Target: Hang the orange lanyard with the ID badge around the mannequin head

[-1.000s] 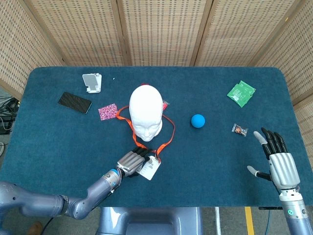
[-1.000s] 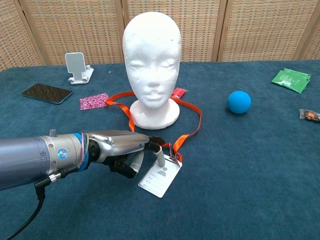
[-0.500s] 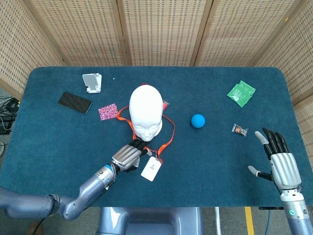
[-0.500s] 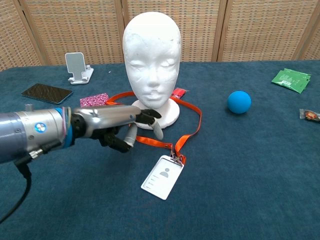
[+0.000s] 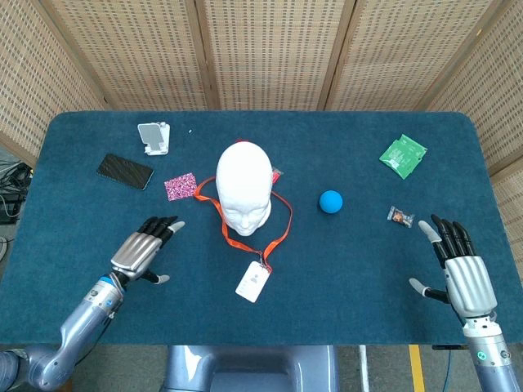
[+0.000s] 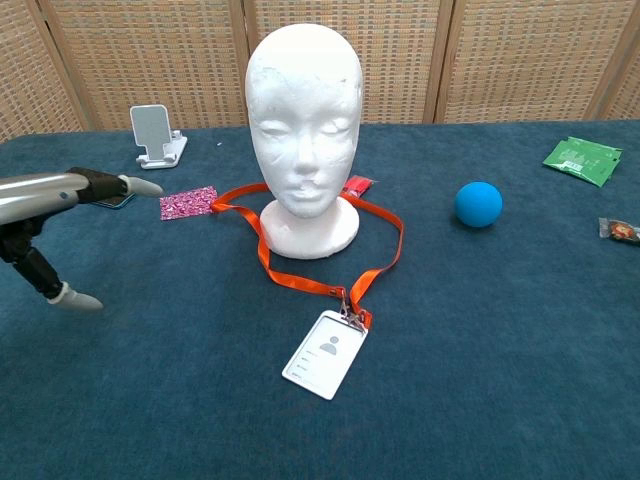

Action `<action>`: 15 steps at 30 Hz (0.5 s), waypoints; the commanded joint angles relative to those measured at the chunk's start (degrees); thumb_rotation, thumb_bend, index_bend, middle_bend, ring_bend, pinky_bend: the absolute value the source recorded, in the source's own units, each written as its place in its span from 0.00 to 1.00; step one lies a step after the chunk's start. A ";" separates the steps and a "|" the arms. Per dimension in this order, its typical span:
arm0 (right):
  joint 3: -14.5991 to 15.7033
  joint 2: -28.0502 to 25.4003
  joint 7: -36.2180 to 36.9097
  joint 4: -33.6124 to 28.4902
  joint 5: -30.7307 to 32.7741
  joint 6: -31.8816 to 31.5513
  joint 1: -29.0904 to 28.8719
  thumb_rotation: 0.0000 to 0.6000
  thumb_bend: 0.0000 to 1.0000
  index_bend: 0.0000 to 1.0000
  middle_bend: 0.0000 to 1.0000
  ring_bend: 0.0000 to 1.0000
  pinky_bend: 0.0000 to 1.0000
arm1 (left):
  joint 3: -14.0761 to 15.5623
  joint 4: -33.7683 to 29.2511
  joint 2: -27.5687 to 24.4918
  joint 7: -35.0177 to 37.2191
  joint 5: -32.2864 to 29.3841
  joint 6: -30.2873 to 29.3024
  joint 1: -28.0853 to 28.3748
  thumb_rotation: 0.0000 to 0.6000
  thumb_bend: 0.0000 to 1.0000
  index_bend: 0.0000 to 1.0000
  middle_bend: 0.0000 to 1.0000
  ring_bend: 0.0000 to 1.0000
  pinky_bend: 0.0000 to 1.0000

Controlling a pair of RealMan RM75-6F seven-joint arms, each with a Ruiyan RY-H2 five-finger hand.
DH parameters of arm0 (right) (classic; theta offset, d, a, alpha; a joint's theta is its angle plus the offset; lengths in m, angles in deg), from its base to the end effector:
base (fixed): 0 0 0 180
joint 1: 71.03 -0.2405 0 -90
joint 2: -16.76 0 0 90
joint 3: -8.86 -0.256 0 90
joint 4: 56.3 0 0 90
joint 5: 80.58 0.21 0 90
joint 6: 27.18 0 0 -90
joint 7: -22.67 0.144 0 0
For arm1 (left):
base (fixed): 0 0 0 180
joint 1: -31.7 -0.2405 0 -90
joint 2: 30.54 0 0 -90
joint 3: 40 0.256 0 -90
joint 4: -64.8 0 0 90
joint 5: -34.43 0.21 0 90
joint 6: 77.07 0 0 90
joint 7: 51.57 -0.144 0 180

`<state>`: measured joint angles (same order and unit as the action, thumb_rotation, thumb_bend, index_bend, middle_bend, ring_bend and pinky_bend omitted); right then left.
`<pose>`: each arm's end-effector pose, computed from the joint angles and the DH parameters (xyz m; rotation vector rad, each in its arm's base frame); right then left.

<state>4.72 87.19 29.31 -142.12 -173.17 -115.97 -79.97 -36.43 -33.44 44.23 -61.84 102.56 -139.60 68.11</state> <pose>-0.2889 -0.2062 0.1389 1.4360 -0.8377 1.1572 -0.2054 0.2769 0.0326 -1.8697 -1.1056 -0.8480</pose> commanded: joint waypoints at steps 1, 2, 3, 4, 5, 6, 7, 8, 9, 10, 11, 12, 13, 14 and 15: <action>0.12 0.03 -0.36 -0.36 -0.24 -0.02 -0.02 1.00 0.27 0.13 0.00 0.00 0.00 | -0.03 1.48 -2.42 4.73 3.26 -5.12 -3.74 1.00 0.00 0.00 0.00 0.00 0.00; 0.15 0.00 -0.47 -0.50 -0.33 -0.07 -0.01 1.00 0.27 0.13 0.00 0.00 0.00 | -0.39 1.98 -2.94 5.80 3.95 -7.37 -5.11 1.00 0.00 0.00 0.00 0.00 0.00; 0.17 -0.02 -0.53 -0.57 -0.39 -0.13 0.01 1.00 0.27 0.13 0.00 0.00 0.00 | -0.73 2.23 -3.34 6.64 4.31 -9.33 -6.30 1.00 0.00 0.00 0.00 0.00 0.00; 0.20 -0.05 -0.57 -0.62 -0.43 -0.18 0.05 1.00 0.27 0.13 0.00 0.00 0.00 | -0.98 2.43 -3.56 7.25 4.72 -10.76 -7.23 1.00 0.00 0.00 0.00 0.00 0.00; 0.20 -0.13 -0.59 -0.71 -0.48 -0.27 0.09 1.00 0.27 0.13 0.00 0.00 0.00 | -1.70 2.73 -4.02 7.82 4.99 -13.73 -8.82 1.00 0.00 0.00 0.00 0.00 0.00; 0.22 -0.23 -0.57 -0.79 -0.49 -0.31 0.12 1.00 0.27 0.13 0.00 0.00 0.00 | -2.05 2.73 -4.30 8.13 5.24 -15.64 -9.95 1.00 0.00 0.00 0.00 0.00 0.00; 0.25 -0.33 -0.55 -0.86 -0.47 -0.30 0.16 1.00 0.25 0.13 0.00 0.00 0.00 | -2.29 2.63 -4.48 8.30 5.50 -17.03 -10.85 1.00 0.00 0.00 0.00 0.00 0.00; 0.28 -0.52 -0.71 -0.99 -0.30 -0.25 0.26 1.00 0.23 0.12 0.00 0.00 0.00 | -2.59 2.09 -5.07 8.57 5.58 -19.10 -12.29 1.00 0.00 0.00 0.00 0.00 0.00; 0.25 -0.73 -1.05 -1.16 -0.08 -0.10 0.29 1.00 0.17 0.12 0.00 0.00 0.00 | -2.61 1.18 -5.70 8.59 5.58 -20.50 -13.43 1.00 0.00 0.00 0.00 0.00 0.00; 0.21 -0.99 -1.51 -1.35 0.15 0.02 0.34 1.00 0.10 0.11 0.00 0.00 0.00 | -2.55 0.19 -6.31 8.25 5.48 -21.67 -14.49 1.00 0.00 0.00 0.00 0.00 0.00; 0.16 -1.29 -2.19 -1.62 0.41 0.13 0.42 1.00 0.06 0.10 0.00 0.00 0.00 | -2.40 -0.97 -7.00 7.57 5.47 -22.74 -15.60 1.00 0.00 0.00 0.00 0.00 0.00; 0.08 -1.57 -3.16 -1.77 0.66 0.15 0.52 1.00 0.02 0.08 0.00 0.00 0.00 | -2.14 -2.12 -7.58 6.86 5.20 -23.77 -16.72 1.00 0.00 0.00 0.00 0.00 0.00; 0.05 -1.84 -4.14 -2.02 0.89 0.24 0.61 1.00 0.00 0.06 0.00 0.00 0.00 | -1.92 -3.25 -8.00 6.20 5.08 -24.48 -17.59 1.00 0.00 0.00 0.00 0.00 0.00; 0.05 -2.17 -5.31 -2.45 1.13 0.33 0.73 1.00 0.00 0.05 0.00 0.00 0.00 | -1.69 -4.39 -8.38 5.53 5.10 -25.20 -18.56 1.00 0.00 0.00 0.00 0.00 0.00; 0.08 -2.41 -5.99 -2.87 1.27 0.41 0.82 1.00 0.00 0.04 0.00 0.00 0.00 | -1.56 -4.96 -8.53 5.07 5.16 -25.64 -19.19 1.00 0.00 0.00 0.00 0.00 0.00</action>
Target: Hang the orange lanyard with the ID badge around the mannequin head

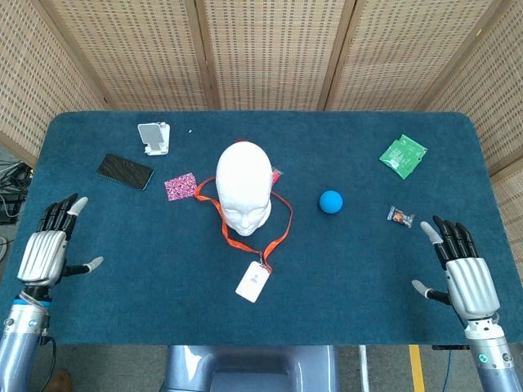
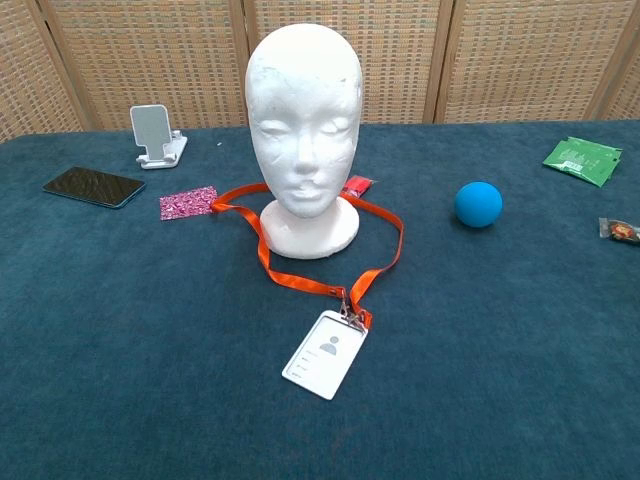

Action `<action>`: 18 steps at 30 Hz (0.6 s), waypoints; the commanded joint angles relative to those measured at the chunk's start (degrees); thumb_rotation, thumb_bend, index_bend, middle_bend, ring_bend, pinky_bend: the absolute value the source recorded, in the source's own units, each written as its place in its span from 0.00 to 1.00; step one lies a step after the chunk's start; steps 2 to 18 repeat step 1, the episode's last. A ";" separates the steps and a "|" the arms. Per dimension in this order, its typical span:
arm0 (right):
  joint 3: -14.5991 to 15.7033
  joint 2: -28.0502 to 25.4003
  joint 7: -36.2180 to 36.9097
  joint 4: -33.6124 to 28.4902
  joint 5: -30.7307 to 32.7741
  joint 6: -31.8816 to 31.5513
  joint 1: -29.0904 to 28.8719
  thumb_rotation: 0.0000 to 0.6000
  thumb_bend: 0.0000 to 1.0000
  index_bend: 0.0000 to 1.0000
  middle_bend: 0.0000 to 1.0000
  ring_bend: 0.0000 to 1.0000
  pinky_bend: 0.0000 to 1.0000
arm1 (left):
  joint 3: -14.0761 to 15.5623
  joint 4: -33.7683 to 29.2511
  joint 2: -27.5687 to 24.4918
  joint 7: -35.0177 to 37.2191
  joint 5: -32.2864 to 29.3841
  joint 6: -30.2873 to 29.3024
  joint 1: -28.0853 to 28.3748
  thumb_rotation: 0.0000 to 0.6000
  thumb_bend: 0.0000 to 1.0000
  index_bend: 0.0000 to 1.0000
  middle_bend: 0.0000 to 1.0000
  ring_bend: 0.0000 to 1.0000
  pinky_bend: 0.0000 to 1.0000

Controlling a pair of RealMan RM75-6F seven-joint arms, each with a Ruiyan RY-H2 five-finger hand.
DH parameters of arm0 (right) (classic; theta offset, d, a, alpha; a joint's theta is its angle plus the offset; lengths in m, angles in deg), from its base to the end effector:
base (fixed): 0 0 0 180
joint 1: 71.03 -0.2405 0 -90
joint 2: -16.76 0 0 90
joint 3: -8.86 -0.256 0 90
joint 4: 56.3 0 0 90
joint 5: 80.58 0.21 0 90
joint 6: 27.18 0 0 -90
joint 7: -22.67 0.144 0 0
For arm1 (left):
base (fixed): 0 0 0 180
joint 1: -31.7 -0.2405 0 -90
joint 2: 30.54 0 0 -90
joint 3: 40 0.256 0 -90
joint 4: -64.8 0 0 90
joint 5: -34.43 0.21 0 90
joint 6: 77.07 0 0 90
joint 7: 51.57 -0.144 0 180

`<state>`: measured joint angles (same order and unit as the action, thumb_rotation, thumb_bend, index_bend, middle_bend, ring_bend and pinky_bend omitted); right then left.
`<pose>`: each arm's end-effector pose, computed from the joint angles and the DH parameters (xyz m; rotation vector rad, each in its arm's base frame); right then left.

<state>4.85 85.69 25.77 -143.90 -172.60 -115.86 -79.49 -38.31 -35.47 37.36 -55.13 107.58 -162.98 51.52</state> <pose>-0.2886 -0.2031 0.1447 1.4418 -0.8036 1.1016 -0.2610 0.2331 0.1261 -1.3746 -1.0133 -1.0193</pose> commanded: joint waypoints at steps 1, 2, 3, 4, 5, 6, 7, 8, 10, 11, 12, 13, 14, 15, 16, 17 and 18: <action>-0.04 -1.05 -2.74 -1.38 0.79 0.36 0.37 1.00 0.00 0.03 0.00 0.00 0.00 | 0.33 -3.17 -1.68 -1.91 0.23 -2.40 -2.89 1.00 0.00 0.00 0.00 0.00 0.00; -0.04 -1.05 -2.74 -1.38 0.79 0.36 0.37 1.00 0.00 0.03 0.00 0.00 0.00 | 0.33 -3.17 -1.68 -1.91 0.23 -2.40 -2.89 1.00 0.00 0.00 0.00 0.00 0.00; -0.04 -1.05 -2.74 -1.38 0.79 0.36 0.37 1.00 0.00 0.03 0.00 0.00 0.00 | 0.33 -3.17 -1.68 -1.91 0.23 -2.40 -2.89 1.00 0.00 0.00 0.00 0.00 0.00; -0.04 -1.05 -2.74 -1.38 0.79 0.36 0.37 1.00 0.00 0.03 0.00 0.00 0.00 | 0.33 -3.17 -1.68 -1.91 0.23 -2.40 -2.89 1.00 0.00 0.00 0.00 0.00 0.00; -0.04 -1.05 -2.74 -1.38 0.79 0.36 0.37 1.00 0.00 0.03 0.00 0.00 0.00 | 0.33 -3.17 -1.68 -1.91 0.23 -2.40 -2.89 1.00 0.00 0.00 0.00 0.00 0.00; -0.04 -1.05 -2.74 -1.38 0.79 0.36 0.37 1.00 0.00 0.03 0.00 0.00 0.00 | 0.33 -3.17 -1.68 -1.91 0.23 -2.40 -2.89 1.00 0.00 0.00 0.00 0.00 0.00; -0.04 -1.05 -2.74 -1.38 0.79 0.36 0.37 1.00 0.00 0.03 0.00 0.00 0.00 | 0.33 -3.17 -1.68 -1.91 0.23 -2.40 -2.89 1.00 0.00 0.00 0.00 0.00 0.00; -0.04 -1.05 -2.74 -1.38 0.79 0.36 0.37 1.00 0.00 0.03 0.00 0.00 0.00 | 0.33 -3.17 -1.68 -1.91 0.23 -2.40 -2.89 1.00 0.00 0.00 0.00 0.00 0.00; -0.04 -1.05 -2.74 -1.38 0.79 0.36 0.37 1.00 0.00 0.03 0.00 0.00 0.00 | 0.33 -3.17 -1.68 -1.91 0.23 -2.40 -2.89 1.00 0.00 0.00 0.00 0.00 0.00; -0.04 -1.05 -2.74 -1.38 0.79 0.36 0.37 1.00 0.00 0.03 0.00 0.00 0.00 | 0.33 -3.17 -1.68 -1.91 0.23 -2.40 -2.89 1.00 0.00 0.00 0.00 0.00 0.00; -0.04 -1.05 -2.74 -1.38 0.79 0.36 0.37 1.00 0.00 0.03 0.00 0.00 0.00 | 0.33 -3.17 -1.68 -1.91 0.23 -2.40 -2.89 1.00 0.00 0.00 0.00 0.00 0.00; -0.04 -1.05 -2.74 -1.38 0.79 0.36 0.37 1.00 0.00 0.03 0.00 0.00 0.00 | 0.33 -3.17 -1.68 -1.91 0.23 -2.40 -2.89 1.00 0.00 0.00 0.00 0.00 0.00; -0.04 -1.05 -2.74 -1.38 0.79 0.36 0.37 1.00 0.00 0.03 0.00 0.00 0.00 | 0.33 -3.17 -1.68 -1.91 0.23 -2.40 -2.89 1.00 0.00 0.00 0.00 0.00 0.00; -0.04 -1.05 -2.74 -1.38 0.79 0.36 0.37 1.00 0.00 0.03 0.00 0.00 0.00 | 0.33 -3.17 -1.68 -1.91 0.23 -2.40 -2.89 1.00 0.00 0.00 0.00 0.00 0.00; -0.04 -1.05 -2.74 -1.38 0.79 0.36 0.37 1.00 0.00 0.03 0.00 0.00 0.00 | 0.33 -3.17 -1.68 -1.91 0.23 -2.40 -2.89 1.00 0.00 0.00 0.00 0.00 0.00; -0.04 -1.05 -2.74 -1.38 0.79 0.36 0.37 1.00 0.00 0.03 0.00 0.00 0.00 | 0.33 -3.17 -1.68 -1.91 0.23 -2.40 -2.89 1.00 0.00 0.00 0.00 0.00 0.00; -0.04 -1.05 -2.74 -1.38 0.79 0.36 0.37 1.00 0.00 0.03 0.00 0.00 0.00 | 0.33 -3.17 -1.68 -1.91 0.23 -2.40 -2.89 1.00 0.00 0.00 0.00 0.00 0.00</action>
